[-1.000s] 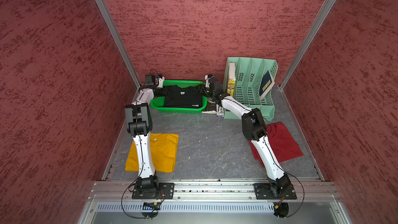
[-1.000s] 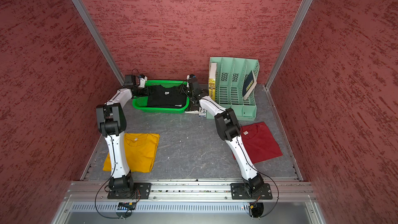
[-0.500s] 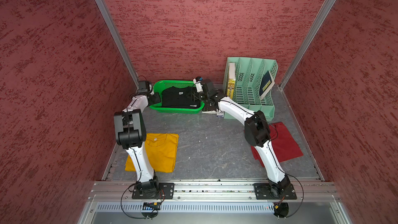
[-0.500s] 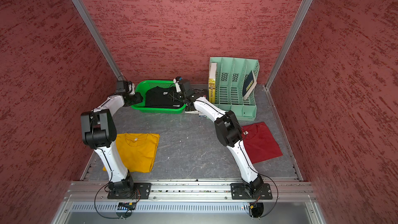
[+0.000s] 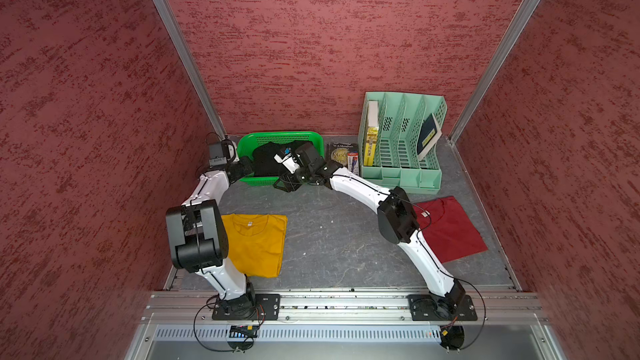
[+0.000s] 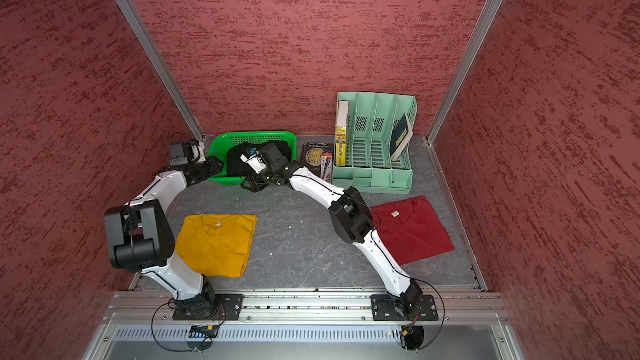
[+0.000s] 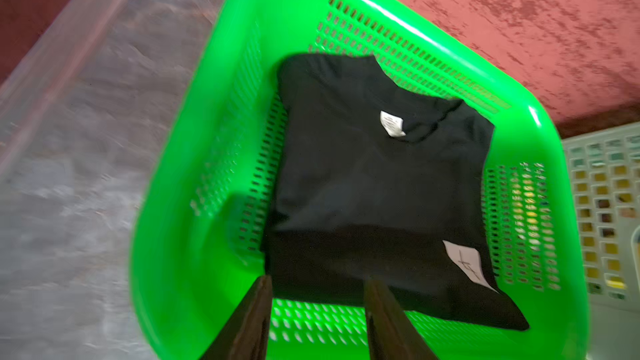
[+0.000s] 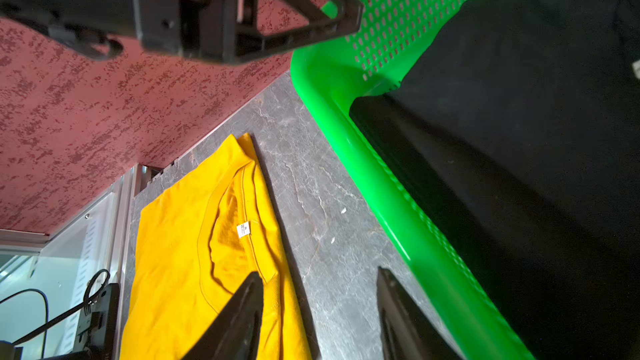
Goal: Put the folded t-shirts into the basket
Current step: Move the bin to the center of the board.
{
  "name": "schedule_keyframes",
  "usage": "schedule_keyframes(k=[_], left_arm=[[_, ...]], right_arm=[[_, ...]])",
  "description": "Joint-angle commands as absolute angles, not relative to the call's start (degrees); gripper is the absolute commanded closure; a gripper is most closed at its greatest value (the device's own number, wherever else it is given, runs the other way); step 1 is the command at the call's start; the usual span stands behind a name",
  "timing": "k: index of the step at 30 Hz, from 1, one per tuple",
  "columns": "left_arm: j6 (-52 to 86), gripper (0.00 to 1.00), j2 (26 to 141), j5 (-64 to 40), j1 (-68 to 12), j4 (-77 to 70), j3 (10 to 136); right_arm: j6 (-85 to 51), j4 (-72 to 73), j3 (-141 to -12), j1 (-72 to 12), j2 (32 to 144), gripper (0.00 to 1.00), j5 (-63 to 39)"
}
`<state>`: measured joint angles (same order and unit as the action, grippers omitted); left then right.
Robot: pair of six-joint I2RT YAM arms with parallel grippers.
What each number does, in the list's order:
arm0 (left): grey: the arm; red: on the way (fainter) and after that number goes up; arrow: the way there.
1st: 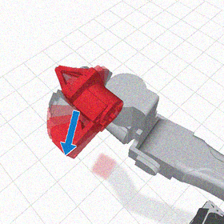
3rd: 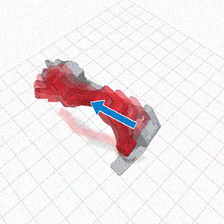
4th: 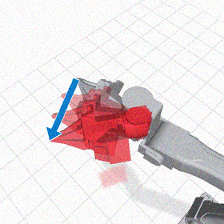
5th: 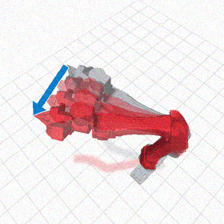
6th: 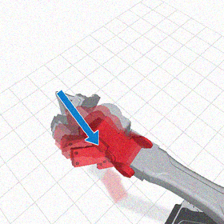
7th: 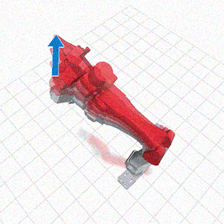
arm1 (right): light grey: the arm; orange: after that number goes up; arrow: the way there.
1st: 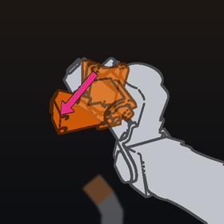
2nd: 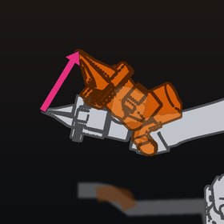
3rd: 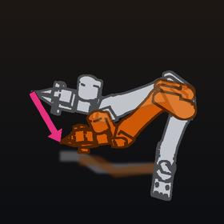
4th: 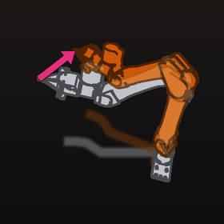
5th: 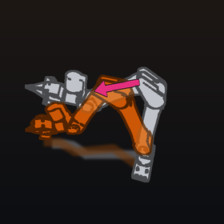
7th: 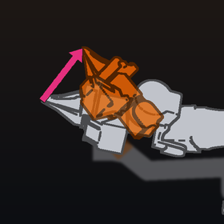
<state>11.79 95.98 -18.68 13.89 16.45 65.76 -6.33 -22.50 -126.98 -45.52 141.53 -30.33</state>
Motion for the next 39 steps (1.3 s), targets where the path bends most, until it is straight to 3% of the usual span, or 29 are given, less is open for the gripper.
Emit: schedule_keyframes(k=[1, 10, 22, 28, 31, 32, 34, 39], left_arm=[[14.7, 0.56, 96.0, -24.4, 13.2, 14.1, 60.2], [14.7, 0.56, 88.2, -20.6, 10.0, 19.1, 54.6], [14.4, 0.56, 84.7, -19.1, -3.4, 19.8, 53.5], [14.6, 0.55, 81.9, -19.0, -6.5, 21.5, 54.3], [17.8, 0.47, 76.2, -12.4, -6.6, 23.0, 54.2], [19.5, 0.37, 74.3, -8.6, -6.6, 23.9, 54.4], [21.7, 0.03, 71.6, -3.7, -6.4, 25.7, 54.8], [22.5, 0.0, 65.9, 0.0, -5.8, 30.3, 56.1]], right_arm=[[-6.6, -22.4, -121.6, -45.3, 136.0, 0.45, -29.0], [-11.5, -20.9, -108.1, -45.2, 123.8, 0.45, -29.1], [-18.3, -17.0, -87.6, -45.4, 108.2, 0.45, -23.9], [-22.0, -10.0, -76.0, -50.3, 104.1, 0.45, -21.5], [-29.0, -1.4, -71.2, -56.1, 105.0, 0.46, -17.4], [-32.1, 0.3, -70.4, -58.4, 105.9, 0.45, -14.8], [-38.2, 1.0, -71.1, -62.4, 108.8, 0.45, -11.3], [-46.5, -4.9, -75.5, -70.9, 115.5, 0.42, -2.8]])
